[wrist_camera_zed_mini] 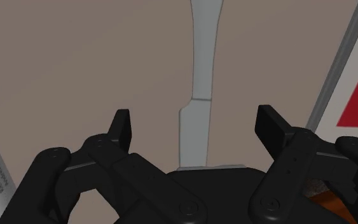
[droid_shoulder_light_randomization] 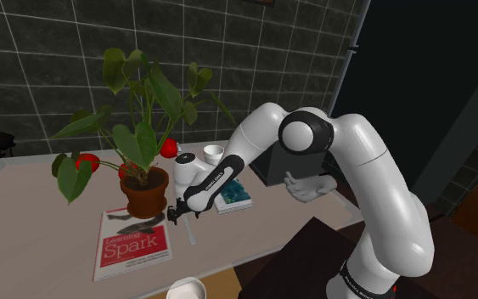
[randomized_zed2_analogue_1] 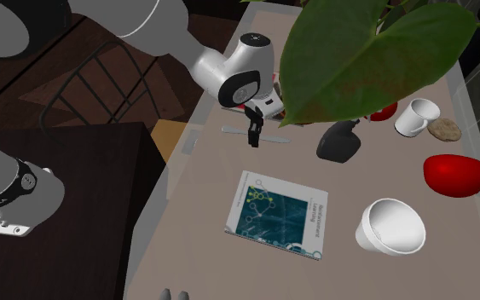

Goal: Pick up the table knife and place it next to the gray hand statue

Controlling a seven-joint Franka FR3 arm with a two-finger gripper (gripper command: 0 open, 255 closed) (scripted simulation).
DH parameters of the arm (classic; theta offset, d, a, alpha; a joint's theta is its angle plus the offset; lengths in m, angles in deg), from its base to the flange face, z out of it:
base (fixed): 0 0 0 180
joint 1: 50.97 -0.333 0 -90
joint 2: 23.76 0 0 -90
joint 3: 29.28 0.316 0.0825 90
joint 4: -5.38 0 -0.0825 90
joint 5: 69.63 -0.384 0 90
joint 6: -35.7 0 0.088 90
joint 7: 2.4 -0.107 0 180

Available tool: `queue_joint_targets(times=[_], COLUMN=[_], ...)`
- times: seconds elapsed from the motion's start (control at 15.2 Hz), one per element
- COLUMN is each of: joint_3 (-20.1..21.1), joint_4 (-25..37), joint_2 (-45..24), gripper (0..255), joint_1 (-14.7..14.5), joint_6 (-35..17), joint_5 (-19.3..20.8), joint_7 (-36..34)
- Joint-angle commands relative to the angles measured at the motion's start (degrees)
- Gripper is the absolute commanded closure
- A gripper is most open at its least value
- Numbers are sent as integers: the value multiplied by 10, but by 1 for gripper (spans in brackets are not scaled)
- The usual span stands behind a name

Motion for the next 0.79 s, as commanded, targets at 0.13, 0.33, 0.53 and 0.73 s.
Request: queue_joint_targets(times=[0.13,0.33,0.53,0.73], joint_3=[0,1,1,0], joint_4=[0,-3,6,0], joint_2=[0,4,-1,0], gripper=[255,255,255,255], joint_1=[0,1,3,0], joint_6=[0,1,4,0], joint_5=[0,0,-1,0], joint_7=[0,0,4,0])
